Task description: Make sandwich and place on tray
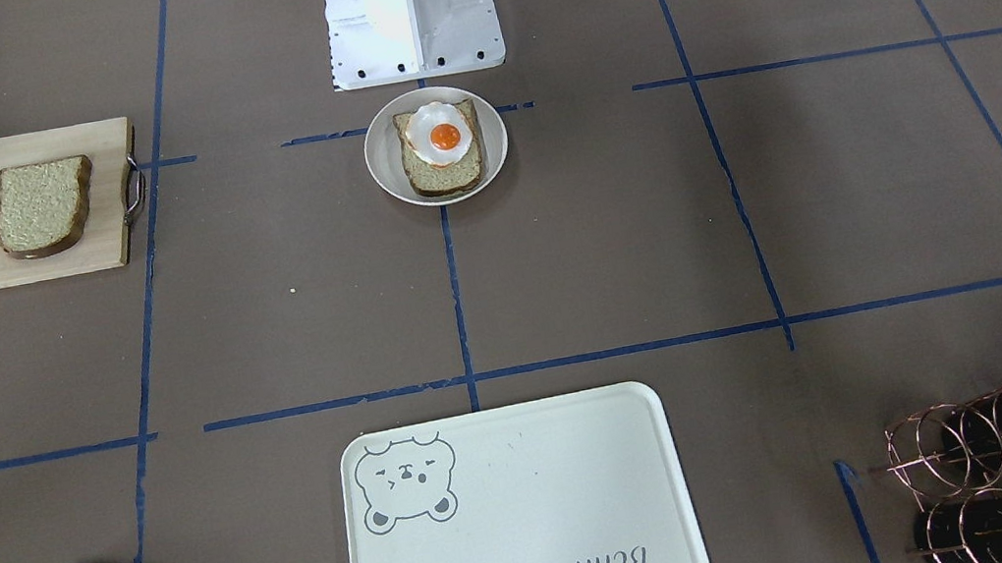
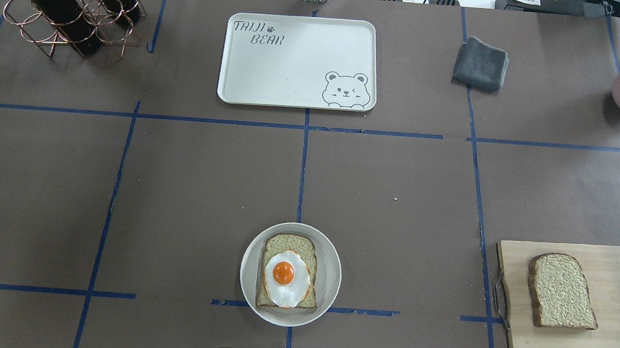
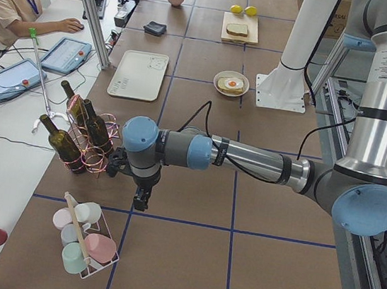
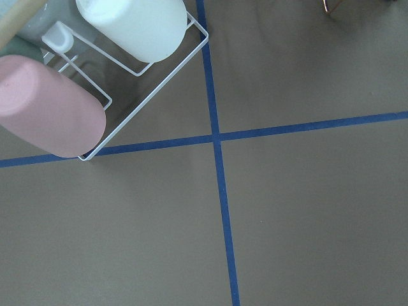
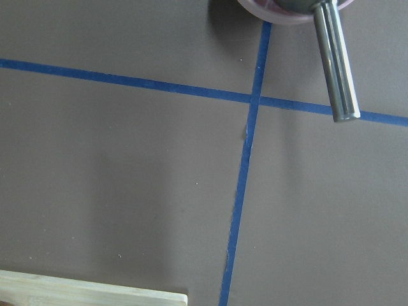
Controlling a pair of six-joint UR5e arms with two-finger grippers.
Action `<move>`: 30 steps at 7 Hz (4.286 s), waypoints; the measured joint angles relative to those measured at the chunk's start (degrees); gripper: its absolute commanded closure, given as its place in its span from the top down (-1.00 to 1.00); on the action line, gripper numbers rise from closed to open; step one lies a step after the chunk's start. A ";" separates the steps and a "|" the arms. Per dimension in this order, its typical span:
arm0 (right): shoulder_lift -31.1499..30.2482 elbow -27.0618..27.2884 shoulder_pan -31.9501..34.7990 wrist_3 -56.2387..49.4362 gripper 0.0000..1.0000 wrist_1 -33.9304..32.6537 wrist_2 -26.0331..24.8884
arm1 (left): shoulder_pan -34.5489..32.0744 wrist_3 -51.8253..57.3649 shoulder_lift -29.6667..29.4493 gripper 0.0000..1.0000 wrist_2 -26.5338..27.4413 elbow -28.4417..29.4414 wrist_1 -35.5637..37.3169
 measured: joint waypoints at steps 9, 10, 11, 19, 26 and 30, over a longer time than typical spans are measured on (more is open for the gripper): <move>-3.32 2.05 -1.00 -0.76 1.00 3.77 5.59 | 3.10 -0.21 0.46 1.00 -0.42 -2.56 -0.09; -3.50 2.12 -2.63 -0.74 1.00 4.07 6.12 | 3.17 -0.11 0.58 1.00 -0.77 -2.92 -0.61; -3.61 2.34 -5.74 0.59 1.00 5.13 7.42 | 3.26 -0.11 0.65 1.00 -1.95 -3.26 -2.00; -20.01 4.03 -41.51 65.99 0.62 61.08 -7.32 | 3.61 -2.72 0.74 1.00 -4.77 -4.37 -4.37; -21.81 3.88 -45.44 71.61 -0.34 61.42 -9.20 | 4.04 -4.13 0.62 1.00 -4.72 -5.17 -4.39; -22.39 3.87 -45.36 72.32 -1.00 61.55 -8.94 | 4.02 -4.17 0.62 1.00 -4.76 -5.83 -4.40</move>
